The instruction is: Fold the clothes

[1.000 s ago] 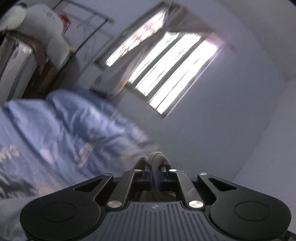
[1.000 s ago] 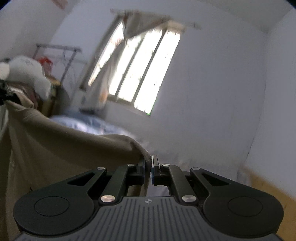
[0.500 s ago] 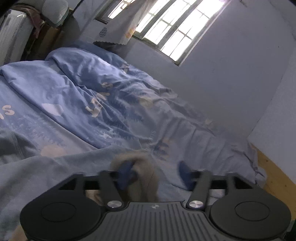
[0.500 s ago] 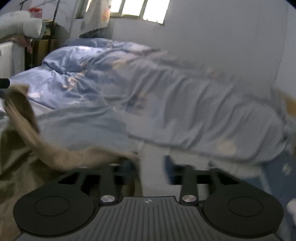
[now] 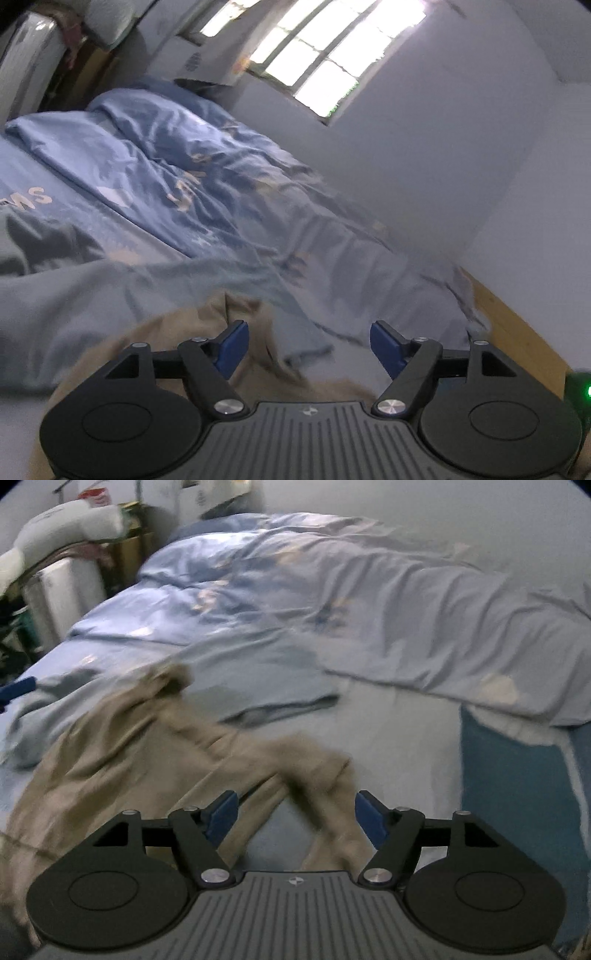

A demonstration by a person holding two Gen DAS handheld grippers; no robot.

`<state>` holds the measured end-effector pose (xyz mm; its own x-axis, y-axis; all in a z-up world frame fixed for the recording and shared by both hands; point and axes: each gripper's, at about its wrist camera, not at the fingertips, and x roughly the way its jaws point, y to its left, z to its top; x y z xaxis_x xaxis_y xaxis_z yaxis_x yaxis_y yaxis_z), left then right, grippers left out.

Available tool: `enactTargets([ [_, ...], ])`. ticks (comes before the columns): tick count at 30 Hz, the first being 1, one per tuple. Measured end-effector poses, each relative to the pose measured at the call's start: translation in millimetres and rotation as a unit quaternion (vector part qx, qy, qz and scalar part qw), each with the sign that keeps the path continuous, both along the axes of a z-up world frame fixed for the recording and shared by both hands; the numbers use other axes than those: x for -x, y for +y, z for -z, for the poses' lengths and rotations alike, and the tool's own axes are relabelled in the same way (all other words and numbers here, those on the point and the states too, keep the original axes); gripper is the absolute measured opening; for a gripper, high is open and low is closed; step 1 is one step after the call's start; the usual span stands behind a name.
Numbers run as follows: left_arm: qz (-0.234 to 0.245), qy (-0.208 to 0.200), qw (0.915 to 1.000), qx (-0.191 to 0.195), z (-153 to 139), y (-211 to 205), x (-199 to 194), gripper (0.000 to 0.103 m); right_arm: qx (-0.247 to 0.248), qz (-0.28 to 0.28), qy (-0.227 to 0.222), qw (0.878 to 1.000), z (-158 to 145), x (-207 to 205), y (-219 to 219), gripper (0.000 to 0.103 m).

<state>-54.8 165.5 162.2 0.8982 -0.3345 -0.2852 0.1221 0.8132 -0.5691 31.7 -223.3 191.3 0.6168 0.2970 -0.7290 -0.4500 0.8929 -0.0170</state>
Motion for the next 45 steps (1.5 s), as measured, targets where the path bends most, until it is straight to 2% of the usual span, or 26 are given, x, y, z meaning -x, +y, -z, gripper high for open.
enactTargets([
  [3,0.003,-0.03,0.9993,-0.022,-13,-4,47,0.072,-0.007,-0.006,-0.004,1.0,-10,54,-6,0.072],
  [5,-0.002,-0.051,0.9983,-0.029,-31,0,75,0.072,-0.025,-0.01,-0.024,0.999,-31,99,-15,0.072],
  [8,-0.009,-0.086,0.996,-0.024,-61,11,112,0.074,-0.049,-0.016,-0.054,0.997,-67,160,-31,0.072],
  [12,0.01,-0.099,0.9949,-0.01,-83,13,145,0.077,-0.031,-0.016,-0.095,0.995,-102,232,-47,0.072],
  [17,0.039,-0.089,0.9953,0.006,-83,-2,174,0.078,0.0,0.036,-0.106,0.994,-109,276,-77,0.072],
  [19,0.048,-0.076,0.9959,0.011,-80,-10,183,0.078,-0.003,0.071,-0.107,0.992,-112,287,-94,0.072],
  [21,0.058,-0.083,0.9948,0.008,-84,-15,194,0.078,-0.01,0.089,-0.121,0.989,-120,303,-108,0.072],
  [27,0.062,-0.102,0.9928,0.012,-106,-10,224,0.079,-0.045,0.095,-0.166,0.981,-150,347,-130,0.072],
  [31,0.066,-0.105,0.992,0.022,-112,-12,239,0.082,-0.101,0.07,-0.14,0.983,-127,346,-110,0.072],
  [34,0.073,-0.101,0.9921,0.011,-106,-23,242,0.082,-0.122,0.025,-0.074,0.989,-73,330,-63,0.071],
  [38,0.08,-0.091,0.9925,0.012,-97,-34,244,0.082,-0.098,-0.04,0.013,0.994,10,302,7,0.057],
  [40,0.081,-0.089,0.9926,0.015,-93,-36,247,0.082,-0.076,-0.057,0.041,0.995,45,287,35,0.057],
  [43,0.081,-0.086,0.9927,0.023,-89,-36,251,0.082,-0.053,-0.063,0.074,0.994,87,265,58,0.056],
  [45,0.08,-0.085,0.9929,0.025,-86,-36,253,0.082,-0.038,-0.056,0.088,0.994,110,253,67,0.049],
])
